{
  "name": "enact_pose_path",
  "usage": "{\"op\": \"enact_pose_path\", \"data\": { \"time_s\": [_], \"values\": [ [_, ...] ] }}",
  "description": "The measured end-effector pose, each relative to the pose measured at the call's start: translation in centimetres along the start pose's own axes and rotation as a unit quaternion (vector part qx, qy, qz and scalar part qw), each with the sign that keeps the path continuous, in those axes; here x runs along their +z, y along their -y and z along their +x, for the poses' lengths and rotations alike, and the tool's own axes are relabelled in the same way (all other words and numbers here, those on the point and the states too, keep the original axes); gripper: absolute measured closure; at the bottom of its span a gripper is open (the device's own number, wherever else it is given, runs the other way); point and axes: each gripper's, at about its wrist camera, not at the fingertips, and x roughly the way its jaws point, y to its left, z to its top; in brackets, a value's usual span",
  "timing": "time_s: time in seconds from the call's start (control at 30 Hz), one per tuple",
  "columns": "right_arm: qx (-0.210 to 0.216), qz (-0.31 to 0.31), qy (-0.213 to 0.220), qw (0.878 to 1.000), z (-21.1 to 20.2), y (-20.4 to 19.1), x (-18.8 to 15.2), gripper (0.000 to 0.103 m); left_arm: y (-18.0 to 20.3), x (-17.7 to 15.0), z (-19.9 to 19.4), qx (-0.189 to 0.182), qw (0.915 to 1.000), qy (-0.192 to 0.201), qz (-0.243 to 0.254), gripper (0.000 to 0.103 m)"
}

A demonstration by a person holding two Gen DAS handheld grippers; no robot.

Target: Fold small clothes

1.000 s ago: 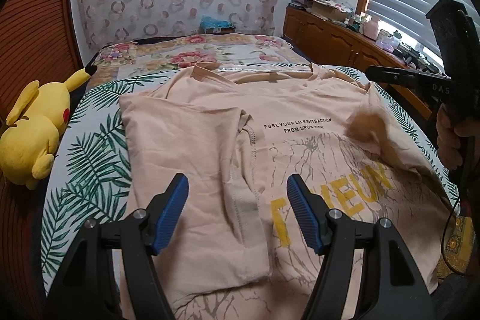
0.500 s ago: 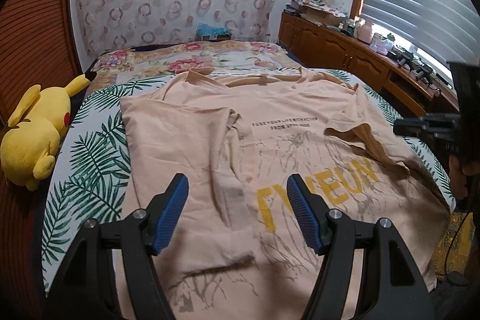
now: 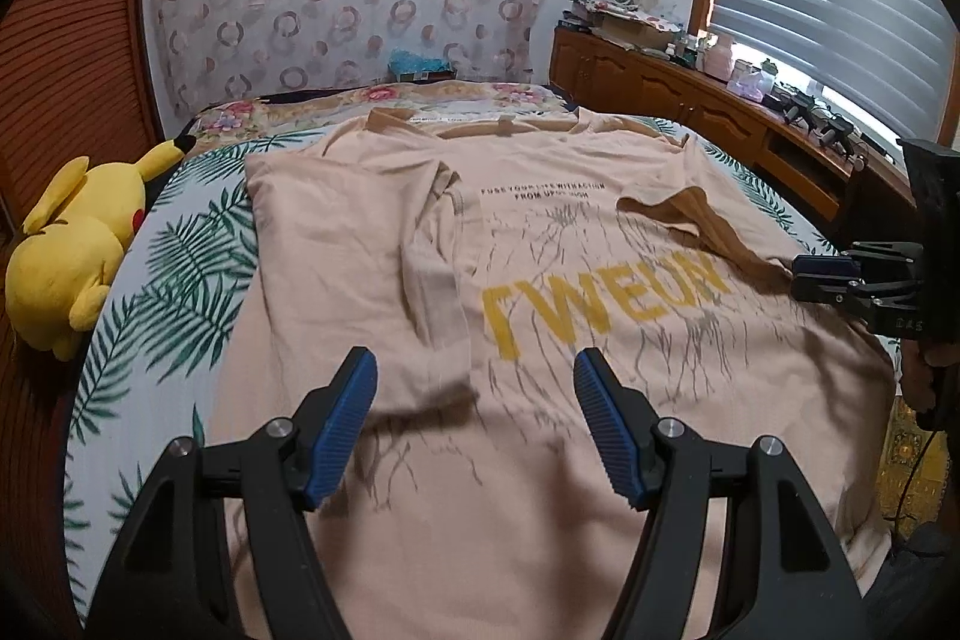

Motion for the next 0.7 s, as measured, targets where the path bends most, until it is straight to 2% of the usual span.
{"op": "enact_pose_path", "data": {
  "time_s": [0.13,0.4,0.5,0.57,0.7],
  "values": [
    [-0.031,-0.006,-0.008,0.999,0.4,0.2,-0.7,0.072,0.1,-0.7,-0.7,0.003,1.0,0.003,-0.002,0.035],
    [-0.061,-0.01,-0.022,0.998,1.5,1.0,-1.0,0.076,-0.1,-0.9,-1.8,0.009,0.9999,0.013,-0.004,0.035],
    [-0.073,-0.018,-0.025,0.997,1.7,0.8,-0.9,0.086,-0.2,-1.0,-2.0,0.011,0.9998,0.015,-0.005,0.035],
    [-0.075,-0.026,-0.022,0.997,1.6,0.7,-0.9,0.098,-0.3,-0.9,-2.0,0.011,0.9998,0.015,-0.006,0.035],
    [-0.045,-0.024,-0.011,0.999,0.3,0.4,-0.4,0.1,-0.3,-0.9,-2.2,0.013,0.9998,0.017,-0.005,0.035]
  ]
}}
